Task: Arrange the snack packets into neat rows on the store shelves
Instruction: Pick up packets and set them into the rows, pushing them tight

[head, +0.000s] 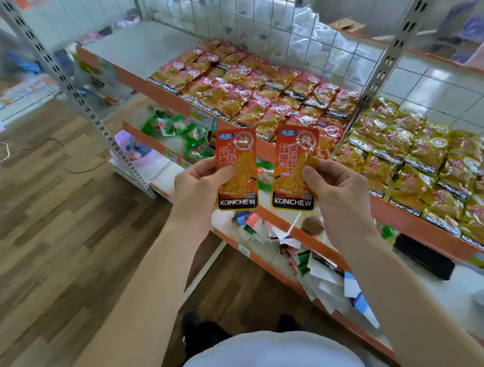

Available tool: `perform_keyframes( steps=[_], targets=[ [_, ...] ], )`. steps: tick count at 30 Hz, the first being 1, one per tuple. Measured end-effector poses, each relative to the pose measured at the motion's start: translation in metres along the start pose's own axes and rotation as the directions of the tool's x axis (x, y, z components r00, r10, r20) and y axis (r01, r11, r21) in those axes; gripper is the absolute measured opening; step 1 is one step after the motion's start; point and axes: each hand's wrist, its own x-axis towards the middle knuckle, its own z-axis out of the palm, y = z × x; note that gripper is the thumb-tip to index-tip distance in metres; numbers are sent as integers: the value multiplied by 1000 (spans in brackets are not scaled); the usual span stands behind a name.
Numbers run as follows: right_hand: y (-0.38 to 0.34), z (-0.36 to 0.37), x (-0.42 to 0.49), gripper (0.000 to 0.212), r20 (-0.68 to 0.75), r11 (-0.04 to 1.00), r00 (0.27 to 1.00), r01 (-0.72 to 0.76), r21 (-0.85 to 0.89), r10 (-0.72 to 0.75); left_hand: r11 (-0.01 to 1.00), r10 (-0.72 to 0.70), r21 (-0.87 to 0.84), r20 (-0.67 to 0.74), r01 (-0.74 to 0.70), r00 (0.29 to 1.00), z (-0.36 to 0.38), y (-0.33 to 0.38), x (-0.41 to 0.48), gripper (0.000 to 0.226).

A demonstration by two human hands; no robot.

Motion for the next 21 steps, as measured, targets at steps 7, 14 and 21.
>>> perform_keyframes(
  steps=[7, 14, 21],
  targets=[
    [0, 98, -8, 10, -140, 997, 989, 47, 56, -39, 988, 128, 73, 137, -139, 982, -72, 59, 53, 14],
    [-1, 157, -21, 8, -215, 990, 976, 20, 138, 11, 990, 134, 15, 215, -140, 967, -121, 84, 79, 16],
    [-5, 187, -11, 7, -243, 991, 970, 10, 132, 22, 990, 116, 46, 250, -132, 961, -139, 96, 106, 16]
  ],
)
